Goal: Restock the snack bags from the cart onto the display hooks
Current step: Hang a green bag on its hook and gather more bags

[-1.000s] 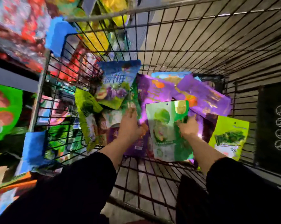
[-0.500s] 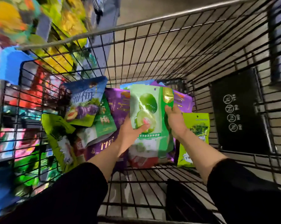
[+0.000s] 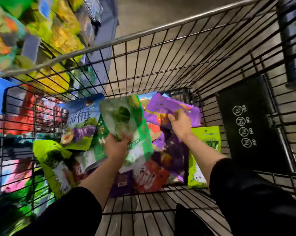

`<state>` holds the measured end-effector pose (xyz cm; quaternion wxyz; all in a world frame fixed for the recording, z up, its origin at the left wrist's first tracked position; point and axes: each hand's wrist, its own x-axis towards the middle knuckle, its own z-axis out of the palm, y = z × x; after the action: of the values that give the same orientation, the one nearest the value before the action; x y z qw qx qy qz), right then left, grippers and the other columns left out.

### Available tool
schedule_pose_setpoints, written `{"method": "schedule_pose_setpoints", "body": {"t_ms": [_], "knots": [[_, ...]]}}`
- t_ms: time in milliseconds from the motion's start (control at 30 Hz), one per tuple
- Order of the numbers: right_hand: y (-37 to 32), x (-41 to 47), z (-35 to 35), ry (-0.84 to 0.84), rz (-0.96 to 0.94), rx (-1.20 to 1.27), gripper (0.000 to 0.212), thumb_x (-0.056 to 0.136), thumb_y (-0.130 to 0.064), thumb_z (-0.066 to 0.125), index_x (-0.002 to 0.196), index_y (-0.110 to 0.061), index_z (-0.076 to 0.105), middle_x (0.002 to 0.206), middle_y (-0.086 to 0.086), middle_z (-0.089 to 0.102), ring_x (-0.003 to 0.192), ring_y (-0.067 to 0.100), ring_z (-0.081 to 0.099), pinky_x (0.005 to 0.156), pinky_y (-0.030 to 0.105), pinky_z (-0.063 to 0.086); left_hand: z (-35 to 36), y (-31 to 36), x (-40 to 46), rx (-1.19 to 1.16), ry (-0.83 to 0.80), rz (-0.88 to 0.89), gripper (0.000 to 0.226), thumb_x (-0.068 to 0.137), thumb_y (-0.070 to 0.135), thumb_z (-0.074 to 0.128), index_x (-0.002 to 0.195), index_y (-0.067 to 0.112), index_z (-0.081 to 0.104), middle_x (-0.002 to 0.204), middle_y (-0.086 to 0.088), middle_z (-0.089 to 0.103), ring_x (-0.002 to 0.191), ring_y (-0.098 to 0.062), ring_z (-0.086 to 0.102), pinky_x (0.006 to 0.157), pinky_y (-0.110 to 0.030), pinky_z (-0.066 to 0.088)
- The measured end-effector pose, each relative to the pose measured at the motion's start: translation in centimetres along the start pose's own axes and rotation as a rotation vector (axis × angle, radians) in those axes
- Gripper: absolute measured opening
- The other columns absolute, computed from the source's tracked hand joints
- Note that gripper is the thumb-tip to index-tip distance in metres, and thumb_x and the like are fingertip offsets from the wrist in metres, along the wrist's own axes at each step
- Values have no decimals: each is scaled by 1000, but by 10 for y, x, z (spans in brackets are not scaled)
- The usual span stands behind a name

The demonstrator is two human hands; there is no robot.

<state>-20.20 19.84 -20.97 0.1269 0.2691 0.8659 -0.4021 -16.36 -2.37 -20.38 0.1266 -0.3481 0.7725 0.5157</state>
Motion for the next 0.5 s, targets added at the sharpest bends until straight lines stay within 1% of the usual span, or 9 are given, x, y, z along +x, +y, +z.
{"method": "schedule_pose_setpoints", "body": {"t_ms": [33, 100, 133, 233, 300, 367, 433, 467, 500], "knots": [[3, 11, -1, -11, -23, -92, 29, 94, -18, 57, 113, 3, 54, 115, 25, 60, 112, 36, 55, 90, 39, 37, 1, -1, 3, 28, 27, -14, 35, 66, 39, 81, 90, 21, 63, 87, -7, 71, 78, -30, 67, 70, -47, 56], [8, 34, 0, -67, -65, -277, 30, 95, -17, 54, 115, 4, 52, 122, 27, 54, 119, 38, 48, 95, 40, 34, 4, 0, 6, 73, 62, -15, 36, 75, 30, 79, 102, 11, 63, 92, -6, 67, 83, -27, 63, 69, -33, 48], [10, 45, 2, -100, -79, -358, 32, 96, -17, 52, 118, 5, 50, 125, 27, 52, 121, 39, 46, 98, 41, 33, 6, -1, 7, 88, 81, -19, 35, 79, 24, 78, 105, 6, 62, 94, -10, 66, 86, -25, 61, 69, -30, 43], [20, 73, 5, -169, -88, -548, 42, 96, -25, 49, 129, 1, 45, 134, 27, 46, 126, 41, 43, 103, 45, 36, 12, -11, 13, 78, 119, -23, 33, 82, 14, 74, 109, -1, 61, 100, -17, 65, 92, -27, 61, 69, -28, 38], [28, 87, 5, -200, -51, -659, 61, 92, -37, 55, 141, -6, 34, 142, 25, 39, 133, 39, 36, 109, 47, 32, 14, -17, 15, 55, 117, -39, 32, 84, 12, 72, 110, -2, 59, 101, -15, 63, 95, -26, 59, 71, -27, 37], [33, 94, 1, -254, 25, -687, 93, 83, -53, 65, 151, -13, 15, 155, 22, 20, 145, 34, 17, 116, 48, 18, 13, -21, 17, 36, 98, -57, 32, 86, 14, 71, 112, 1, 58, 101, -7, 60, 95, -22, 57, 76, -28, 41], [35, 97, -4, -319, 89, -685, 120, 70, -66, 70, 154, -19, -3, 160, 18, 0, 149, 29, -2, 118, 50, 4, 13, -28, 20, 18, 62, -84, 30, 85, 21, 71, 108, 7, 57, 101, -9, 64, 95, -26, 61, 81, -37, 51], [36, 97, -6, -341, 105, -701, 127, 65, -70, 71, 153, -21, -6, 160, 18, -1, 149, 28, -4, 118, 51, 1, 13, -31, 21, 14, 48, -101, 29, 85, 24, 72, 105, 9, 57, 100, -12, 66, 94, -29, 63, 84, -43, 53], [36, 97, -8, -349, 111, -720, 132, 60, -74, 71, 153, -21, -6, 160, 18, 2, 149, 28, -2, 117, 52, -1, 13, -32, 22, 12, 46, -115, 30, 84, 26, 73, 103, 10, 56, 100, -14, 66, 94, -31, 63, 85, -47, 54]]}}
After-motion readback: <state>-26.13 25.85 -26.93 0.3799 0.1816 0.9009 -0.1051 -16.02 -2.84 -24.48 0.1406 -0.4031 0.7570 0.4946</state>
